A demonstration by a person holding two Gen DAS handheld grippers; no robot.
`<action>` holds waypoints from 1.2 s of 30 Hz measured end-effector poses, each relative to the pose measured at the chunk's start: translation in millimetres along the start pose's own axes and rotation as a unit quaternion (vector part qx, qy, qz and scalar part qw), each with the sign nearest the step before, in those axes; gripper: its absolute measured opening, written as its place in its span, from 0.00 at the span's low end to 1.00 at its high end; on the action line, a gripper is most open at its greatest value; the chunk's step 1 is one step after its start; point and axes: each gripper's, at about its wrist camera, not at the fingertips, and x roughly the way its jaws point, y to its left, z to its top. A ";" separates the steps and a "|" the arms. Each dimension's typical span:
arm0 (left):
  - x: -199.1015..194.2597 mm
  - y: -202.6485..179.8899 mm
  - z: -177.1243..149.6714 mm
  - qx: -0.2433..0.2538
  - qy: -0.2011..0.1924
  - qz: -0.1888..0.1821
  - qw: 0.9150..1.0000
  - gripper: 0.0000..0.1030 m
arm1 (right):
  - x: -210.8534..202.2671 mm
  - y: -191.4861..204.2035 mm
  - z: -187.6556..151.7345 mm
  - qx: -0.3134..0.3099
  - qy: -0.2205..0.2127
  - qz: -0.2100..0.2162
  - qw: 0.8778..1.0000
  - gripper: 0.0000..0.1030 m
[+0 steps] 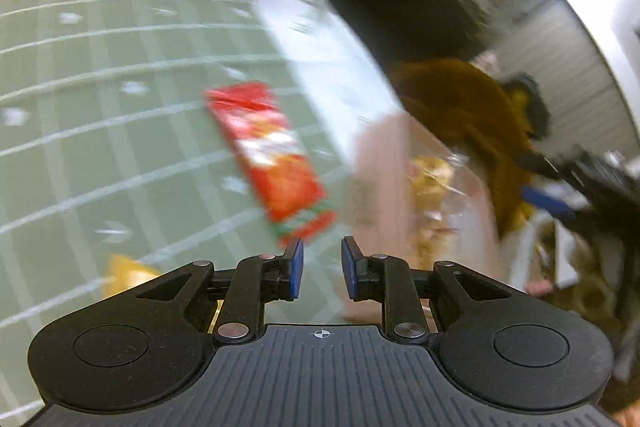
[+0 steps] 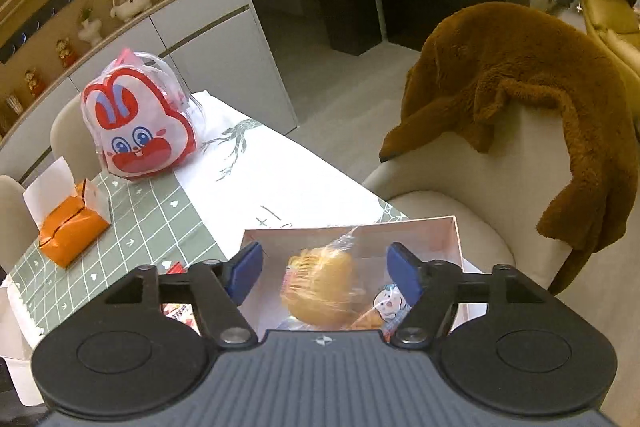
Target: Organize snacks
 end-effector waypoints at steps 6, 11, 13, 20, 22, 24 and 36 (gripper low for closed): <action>-20.8 41.7 -3.4 -0.047 -0.021 0.069 0.996 0.24 | -19.1 -9.7 -55.2 -0.035 0.016 -0.031 0.999 0.71; -29.8 43.4 -20.0 -0.026 -0.010 0.072 0.997 0.24 | -32.7 -29.4 -113.1 -0.014 0.038 -0.038 0.998 0.71; -31.1 42.9 -22.0 -0.026 -0.012 0.073 0.997 0.23 | -41.0 -29.0 -129.3 -0.016 0.029 -0.044 0.998 0.74; -30.8 22.8 -45.9 -0.008 0.030 0.042 0.999 0.24 | -36.2 -29.5 -166.2 -0.002 0.050 -0.041 0.998 0.74; -27.2 17.2 -53.5 0.000 0.044 0.033 0.998 0.24 | -29.1 -30.7 -174.1 0.005 0.061 -0.039 0.997 0.74; -24.6 12.3 -59.3 0.006 0.054 0.026 0.998 0.24 | -21.6 -30.5 -181.7 0.000 0.067 -0.050 0.997 0.74; -35.5 8.0 -60.3 0.004 0.040 0.025 0.999 0.24 | -33.6 -6.9 -218.7 -0.091 0.035 -0.061 0.993 0.57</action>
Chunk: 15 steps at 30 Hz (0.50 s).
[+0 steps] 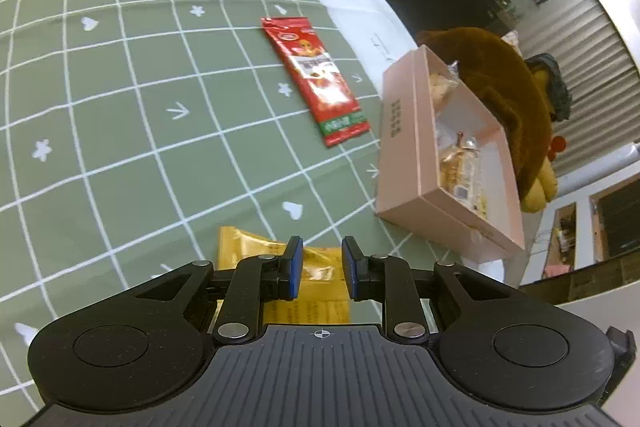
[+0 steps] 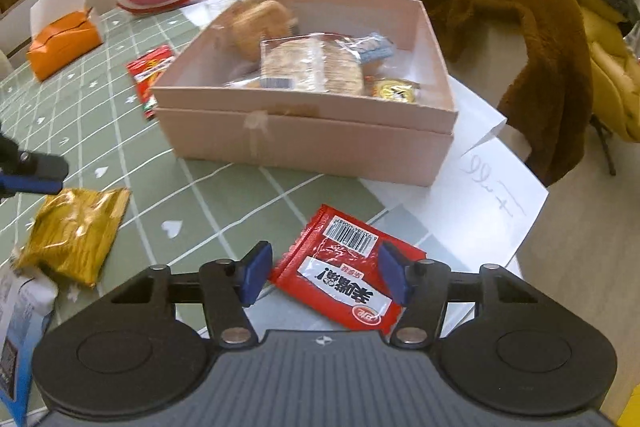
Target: Organize snacks
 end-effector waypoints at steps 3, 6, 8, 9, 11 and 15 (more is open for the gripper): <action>-4.4 6.5 -0.9 -0.007 -0.004 0.013 1.000 0.24 | -2.1 1.7 -0.7 0.003 0.000 0.012 1.000 0.57; -6.1 13.7 -3.8 -0.015 -0.005 0.027 1.000 0.24 | -3.4 2.6 -2.7 0.001 -0.002 0.011 1.000 0.58; -6.3 15.7 -6.1 -0.012 -0.004 0.030 0.999 0.24 | -4.4 4.1 -4.4 0.000 0.000 0.010 1.000 0.60; -6.6 15.6 -6.9 -0.010 -0.004 0.031 0.999 0.24 | -4.9 5.3 -4.7 -0.001 0.003 0.011 1.000 0.62; -7.0 14.9 -7.9 -0.006 -0.005 0.032 0.999 0.24 | -5.5 8.1 -5.8 -0.004 0.008 0.016 1.000 0.70; -7.4 15.0 -9.3 -0.005 -0.004 0.032 0.999 0.24 | -5.6 14.2 -8.6 -0.015 0.008 0.015 1.000 0.73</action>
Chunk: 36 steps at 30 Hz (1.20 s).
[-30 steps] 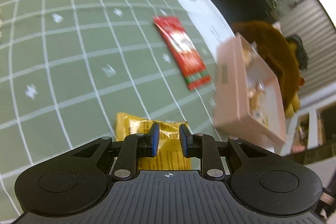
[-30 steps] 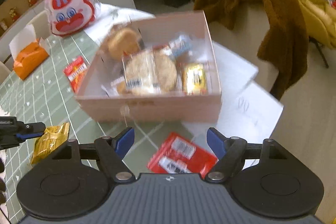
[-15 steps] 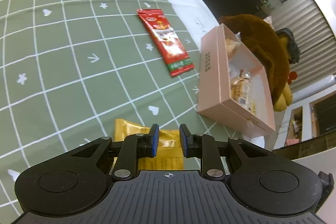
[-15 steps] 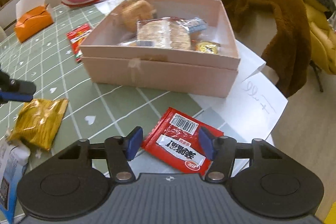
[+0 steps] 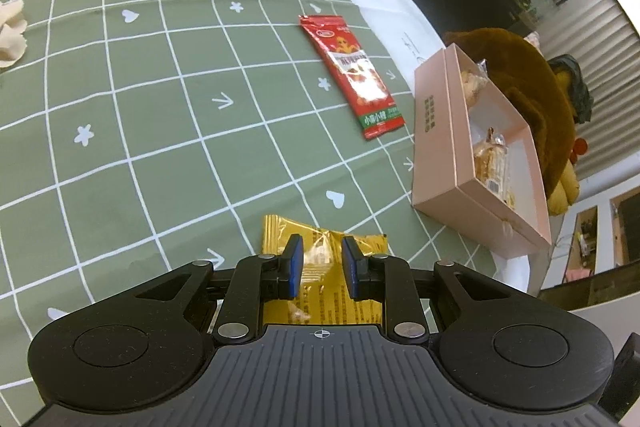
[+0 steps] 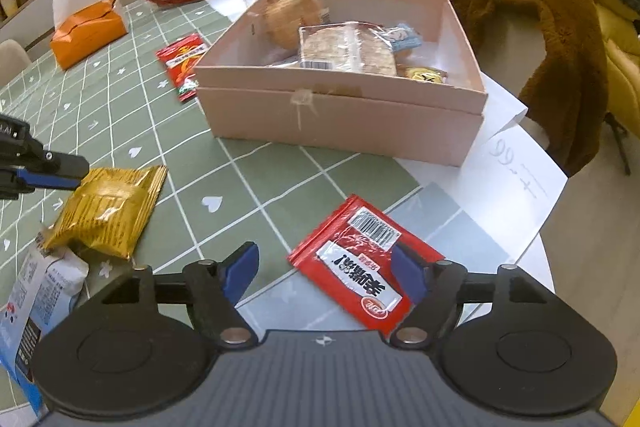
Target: Organize snacks
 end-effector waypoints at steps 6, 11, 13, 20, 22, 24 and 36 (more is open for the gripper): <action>0.4 0.2 -1.7 -0.001 0.000 0.000 1.000 0.24 | 1.5 1.9 1.6 0.000 0.002 0.001 1.000 0.78; -0.9 -3.9 13.0 -0.011 -0.009 -0.028 1.000 0.24 | 3.4 2.1 1.7 -0.001 -0.002 -0.001 1.000 0.80; 4.4 -11.3 33.4 -0.006 -0.012 -0.032 0.999 0.24 | 4.9 2.6 1.8 -0.002 -0.003 -0.003 1.000 0.81; 66.9 -10.2 118.2 -0.102 -0.012 0.011 0.995 0.25 | 7.0 7.9 0.6 -0.004 -0.006 -0.016 1.000 0.84; 84.3 -17.0 131.7 -0.092 -0.014 0.026 0.995 0.25 | 6.7 7.1 0.5 -0.001 -0.007 -0.016 1.000 0.84; 99.5 -32.1 141.2 -0.053 -0.015 0.042 0.998 0.26 | 5.8 4.8 -1.0 0.004 -0.009 -0.014 1.000 0.84; 133.4 -119.0 124.2 0.244 -0.024 0.115 0.963 0.30 | 8.4 13.9 -6.9 -0.010 -0.018 -0.030 0.999 0.92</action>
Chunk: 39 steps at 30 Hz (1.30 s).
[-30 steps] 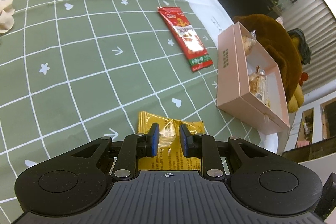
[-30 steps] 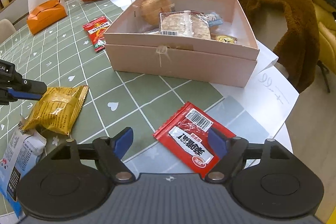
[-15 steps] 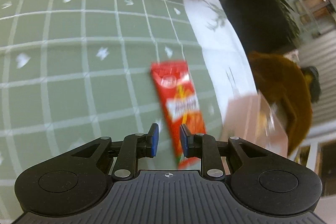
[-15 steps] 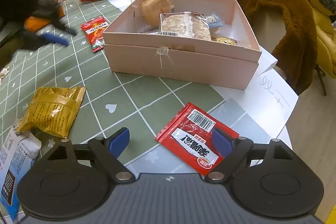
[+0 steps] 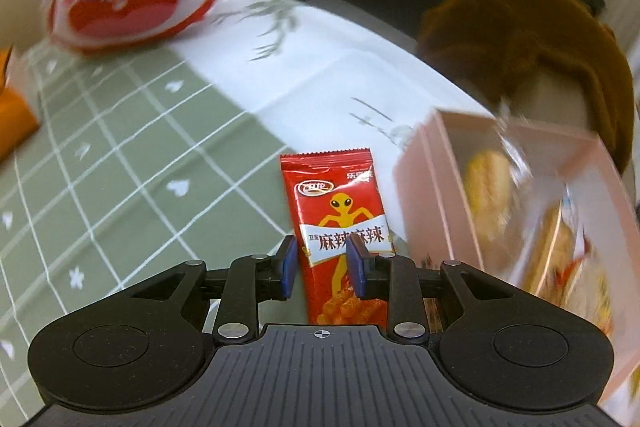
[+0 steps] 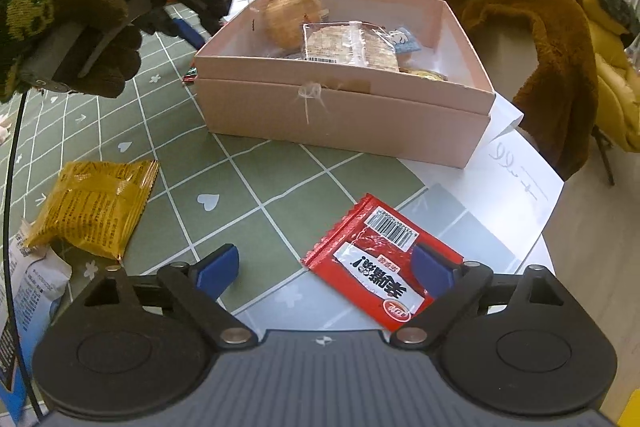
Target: Organize snacks
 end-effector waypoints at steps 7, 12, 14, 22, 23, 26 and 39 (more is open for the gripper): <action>-23.1 4.2 -33.8 0.064 -0.002 -0.012 0.998 0.31 | 0.0 -4.3 1.8 0.008 0.002 0.012 1.000 0.93; -38.6 15.3 -51.1 0.060 0.016 -0.026 0.998 0.33 | 0.0 -7.4 3.9 0.016 0.008 0.021 1.000 0.93; -46.6 18.0 -64.0 0.062 0.023 -0.031 0.997 0.36 | -0.5 -9.1 4.1 0.020 0.010 0.024 0.999 0.93; -85.5 52.7 -107.1 -0.043 0.024 -0.107 0.993 0.34 | -12.2 6.8 28.6 0.031 0.004 0.076 0.997 0.90; -92.9 62.0 -110.3 -0.070 0.014 -0.107 0.992 0.33 | -15.6 16.8 39.7 0.024 -0.004 0.088 0.996 0.88; -110.7 85.9 -116.5 -0.128 -0.001 -0.094 0.987 0.32 | -18.3 39.2 79.1 0.011 -0.003 0.136 0.991 0.77; -130.0 109.7 -129.7 -0.151 0.004 -0.098 0.984 0.32 | 97.6 114.1 228.6 0.008 0.193 0.092 0.977 0.65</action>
